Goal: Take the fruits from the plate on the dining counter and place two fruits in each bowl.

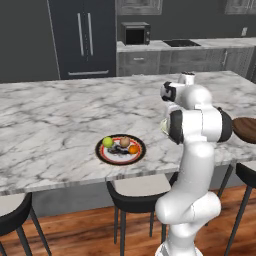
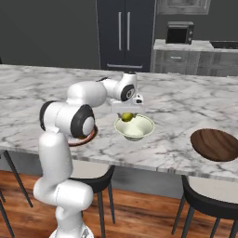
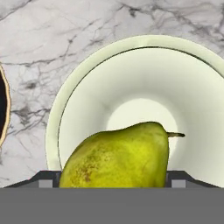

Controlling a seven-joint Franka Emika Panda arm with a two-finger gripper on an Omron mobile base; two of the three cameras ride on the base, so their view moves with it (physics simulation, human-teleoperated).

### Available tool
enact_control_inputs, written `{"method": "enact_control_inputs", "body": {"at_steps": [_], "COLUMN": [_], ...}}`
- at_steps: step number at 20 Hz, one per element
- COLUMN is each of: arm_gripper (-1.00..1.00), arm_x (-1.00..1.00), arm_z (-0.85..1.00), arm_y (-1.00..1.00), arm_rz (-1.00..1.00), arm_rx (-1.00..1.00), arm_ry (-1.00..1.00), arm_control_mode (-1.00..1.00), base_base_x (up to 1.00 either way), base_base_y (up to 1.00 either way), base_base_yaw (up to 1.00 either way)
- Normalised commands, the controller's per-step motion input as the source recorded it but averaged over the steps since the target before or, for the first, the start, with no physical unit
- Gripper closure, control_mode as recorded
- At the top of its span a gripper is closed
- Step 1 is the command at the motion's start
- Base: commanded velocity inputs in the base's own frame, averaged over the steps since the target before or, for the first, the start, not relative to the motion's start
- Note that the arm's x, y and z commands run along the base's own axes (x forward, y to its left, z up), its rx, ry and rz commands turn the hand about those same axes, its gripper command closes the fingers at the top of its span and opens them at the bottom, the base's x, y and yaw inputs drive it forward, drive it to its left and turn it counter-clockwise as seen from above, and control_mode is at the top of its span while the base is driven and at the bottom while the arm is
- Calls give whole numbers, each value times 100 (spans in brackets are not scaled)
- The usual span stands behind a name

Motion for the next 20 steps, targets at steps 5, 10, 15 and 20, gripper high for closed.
{"method": "enact_control_inputs", "body": {"at_steps": [5,10,15,20], "arm_gripper": [100,100,100,100], "arm_x": [19,7,15,7], "arm_z": [-48,-27,-15,-22], "arm_y": [-5,0,0,0], "arm_rz": [6,3,0,0], "arm_rx": [1,0,1,3], "arm_ry": [5,1,0,0], "arm_control_mode": [-100,-100,-100,-100], "base_base_x": [0,0,0,0], "base_base_y": [0,0,0,0], "base_base_yaw": [0,0,0,0]}}
